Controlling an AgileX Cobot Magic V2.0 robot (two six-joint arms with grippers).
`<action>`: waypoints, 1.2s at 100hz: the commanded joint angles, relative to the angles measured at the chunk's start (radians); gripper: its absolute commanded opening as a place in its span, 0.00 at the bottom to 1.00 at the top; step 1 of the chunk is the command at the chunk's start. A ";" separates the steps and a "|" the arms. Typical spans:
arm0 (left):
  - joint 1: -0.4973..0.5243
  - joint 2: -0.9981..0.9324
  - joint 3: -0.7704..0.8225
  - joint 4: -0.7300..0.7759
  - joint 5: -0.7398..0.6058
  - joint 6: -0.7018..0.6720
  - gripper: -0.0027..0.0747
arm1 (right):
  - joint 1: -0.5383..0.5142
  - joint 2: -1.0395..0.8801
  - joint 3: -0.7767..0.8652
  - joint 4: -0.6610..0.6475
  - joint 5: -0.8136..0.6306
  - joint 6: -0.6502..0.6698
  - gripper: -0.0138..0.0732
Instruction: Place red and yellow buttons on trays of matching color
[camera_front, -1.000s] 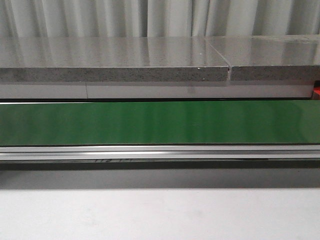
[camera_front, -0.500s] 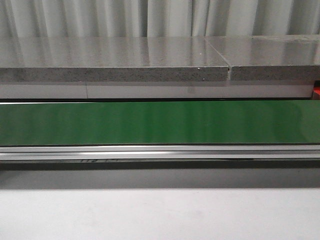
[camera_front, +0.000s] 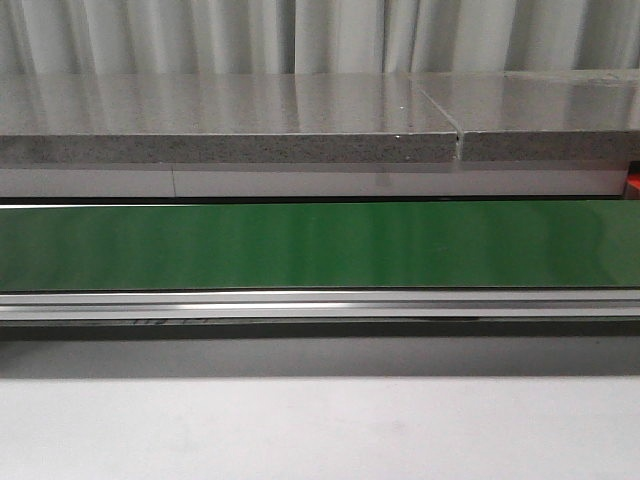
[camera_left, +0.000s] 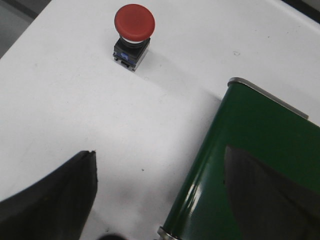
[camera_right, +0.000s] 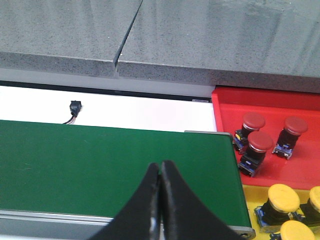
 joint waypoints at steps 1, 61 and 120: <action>0.004 0.046 -0.101 0.019 0.014 -0.007 0.73 | 0.002 0.003 -0.026 -0.006 -0.064 -0.004 0.08; 0.004 0.529 -0.572 0.087 0.255 -0.054 0.71 | 0.002 0.003 -0.026 -0.006 -0.064 -0.004 0.08; 0.004 0.676 -0.750 0.107 0.214 -0.072 0.57 | 0.002 0.003 -0.026 -0.006 -0.064 -0.004 0.08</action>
